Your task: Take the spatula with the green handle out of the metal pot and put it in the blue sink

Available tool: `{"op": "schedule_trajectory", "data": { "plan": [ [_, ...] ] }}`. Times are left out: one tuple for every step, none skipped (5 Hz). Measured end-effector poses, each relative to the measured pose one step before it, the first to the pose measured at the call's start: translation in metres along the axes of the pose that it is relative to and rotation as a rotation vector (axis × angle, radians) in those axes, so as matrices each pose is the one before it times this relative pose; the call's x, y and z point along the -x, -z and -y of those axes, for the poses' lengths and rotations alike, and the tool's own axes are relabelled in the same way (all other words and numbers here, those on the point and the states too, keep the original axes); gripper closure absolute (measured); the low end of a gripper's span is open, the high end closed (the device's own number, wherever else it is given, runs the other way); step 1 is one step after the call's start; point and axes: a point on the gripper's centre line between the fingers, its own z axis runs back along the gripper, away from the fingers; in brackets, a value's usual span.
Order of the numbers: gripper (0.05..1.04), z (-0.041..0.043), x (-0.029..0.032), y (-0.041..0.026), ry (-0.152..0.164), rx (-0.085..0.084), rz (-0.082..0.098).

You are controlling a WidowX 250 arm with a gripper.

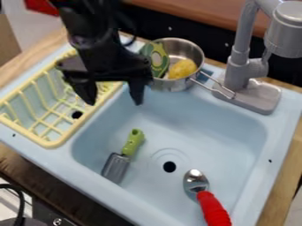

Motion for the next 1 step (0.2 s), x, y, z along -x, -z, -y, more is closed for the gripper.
{"op": "schedule_trajectory", "data": {
  "plan": [
    [0.085,-0.02114,-0.01401,-0.00273,0.0006,0.0034,-0.0282]
  ]
}}
